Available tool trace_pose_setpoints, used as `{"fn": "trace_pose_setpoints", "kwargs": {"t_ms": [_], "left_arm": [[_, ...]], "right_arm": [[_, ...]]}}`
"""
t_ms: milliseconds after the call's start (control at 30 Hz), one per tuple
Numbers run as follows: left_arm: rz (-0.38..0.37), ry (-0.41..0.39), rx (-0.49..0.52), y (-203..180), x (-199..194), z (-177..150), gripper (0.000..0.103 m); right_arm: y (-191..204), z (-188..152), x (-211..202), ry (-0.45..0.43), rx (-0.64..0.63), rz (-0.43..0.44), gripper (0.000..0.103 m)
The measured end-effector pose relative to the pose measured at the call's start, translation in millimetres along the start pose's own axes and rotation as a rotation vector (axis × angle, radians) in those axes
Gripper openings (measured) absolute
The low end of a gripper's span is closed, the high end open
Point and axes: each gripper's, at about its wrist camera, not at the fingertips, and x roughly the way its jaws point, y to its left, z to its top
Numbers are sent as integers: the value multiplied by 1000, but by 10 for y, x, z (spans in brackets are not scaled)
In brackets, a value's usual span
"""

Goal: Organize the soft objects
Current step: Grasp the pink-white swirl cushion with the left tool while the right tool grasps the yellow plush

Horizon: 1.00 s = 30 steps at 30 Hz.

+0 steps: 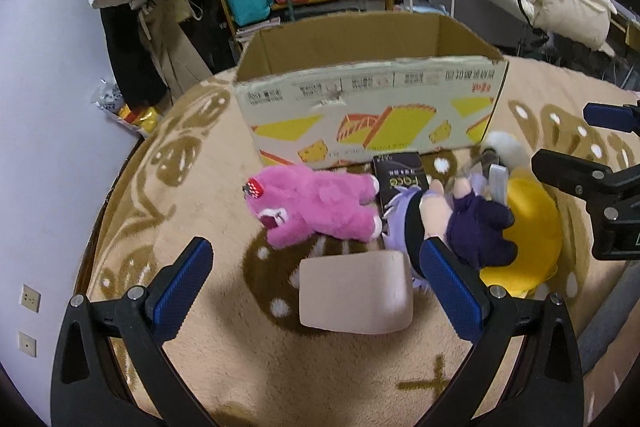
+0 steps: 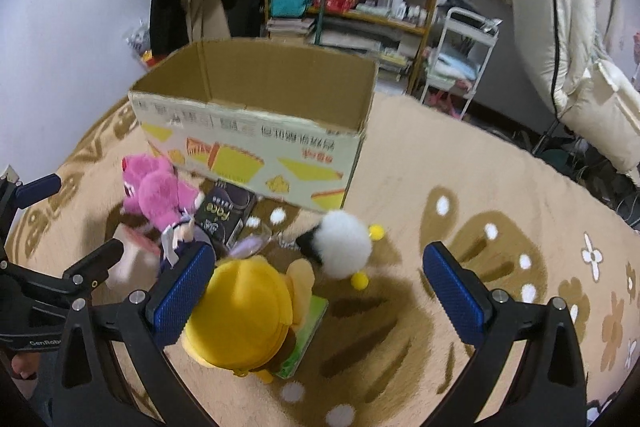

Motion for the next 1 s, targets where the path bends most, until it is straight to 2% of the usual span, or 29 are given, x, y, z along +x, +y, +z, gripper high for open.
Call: {"fn": "trace_pose_setpoints", "kwargs": {"t_ms": [333, 600, 800, 933, 1000], "left_arm": [[-62, 139, -39, 33, 341, -18, 102], [-84, 225, -15, -54, 549, -70, 102], [-119, 272, -49, 7, 646, -75, 102], [-119, 315, -67, 51, 761, -101, 102], [-122, 318, -70, 48, 768, -102, 102]], "right_arm": [[35, -62, 343, 154, -21, 34, 103], [196, -122, 439, 205, -104, 74, 103], [165, -131, 502, 240, -83, 97, 103], [184, -131, 517, 245, -82, 134, 94], [201, -129, 522, 250, -86, 147, 85]]}}
